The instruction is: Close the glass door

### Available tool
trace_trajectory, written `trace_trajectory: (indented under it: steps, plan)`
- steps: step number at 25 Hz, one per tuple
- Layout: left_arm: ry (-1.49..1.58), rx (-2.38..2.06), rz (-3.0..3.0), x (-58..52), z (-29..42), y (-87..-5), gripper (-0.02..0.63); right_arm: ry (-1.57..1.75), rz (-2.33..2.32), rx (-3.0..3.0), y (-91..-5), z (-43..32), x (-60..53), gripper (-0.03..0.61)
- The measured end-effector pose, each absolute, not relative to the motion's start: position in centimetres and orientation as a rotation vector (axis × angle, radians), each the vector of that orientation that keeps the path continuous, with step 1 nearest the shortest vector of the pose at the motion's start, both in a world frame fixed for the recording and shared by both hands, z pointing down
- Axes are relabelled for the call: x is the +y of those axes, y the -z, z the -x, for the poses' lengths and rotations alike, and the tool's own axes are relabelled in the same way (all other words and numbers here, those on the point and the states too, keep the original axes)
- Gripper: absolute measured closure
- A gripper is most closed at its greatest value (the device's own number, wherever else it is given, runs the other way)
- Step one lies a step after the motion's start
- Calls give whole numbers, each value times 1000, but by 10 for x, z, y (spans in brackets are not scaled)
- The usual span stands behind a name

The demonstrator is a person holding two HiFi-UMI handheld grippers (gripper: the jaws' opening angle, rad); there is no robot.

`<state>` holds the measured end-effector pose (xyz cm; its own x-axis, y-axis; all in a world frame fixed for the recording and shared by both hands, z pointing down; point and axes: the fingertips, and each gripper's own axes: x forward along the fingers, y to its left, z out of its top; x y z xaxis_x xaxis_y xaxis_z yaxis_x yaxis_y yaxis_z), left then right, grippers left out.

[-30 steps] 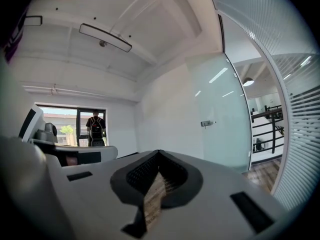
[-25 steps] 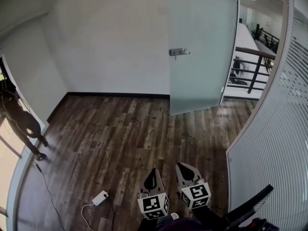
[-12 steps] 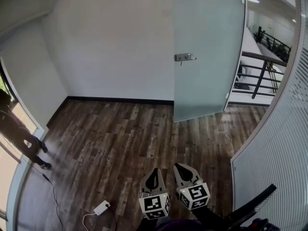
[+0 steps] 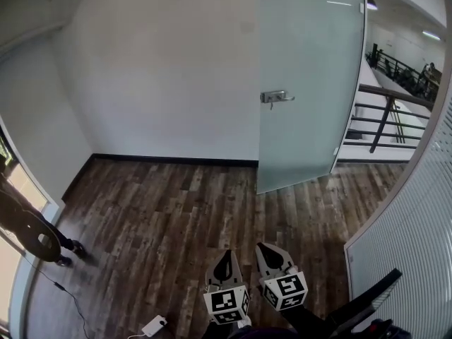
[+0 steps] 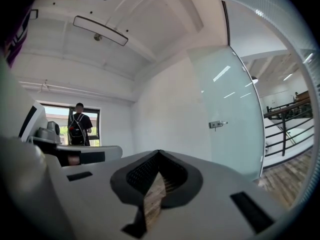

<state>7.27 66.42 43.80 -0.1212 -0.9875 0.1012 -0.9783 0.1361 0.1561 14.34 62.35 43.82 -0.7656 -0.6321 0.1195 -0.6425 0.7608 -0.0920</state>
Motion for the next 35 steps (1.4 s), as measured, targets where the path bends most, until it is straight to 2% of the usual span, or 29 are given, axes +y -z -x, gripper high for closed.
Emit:
trace_trajectory:
  steps: [14, 25, 35]
  plan:
    - [107, -2155, -1952, 610, -31, -453, 614, -216, -1068, -2838, -451, -107, 565, 581]
    - [108, -2297, -1833, 491, 36, -435, 614, -224, -894, -2904, -440, -31, 445, 581]
    - [77, -2353, -1787, 411, 52, -432, 614, -250, -844, -2928, -436, -11, 360, 581]
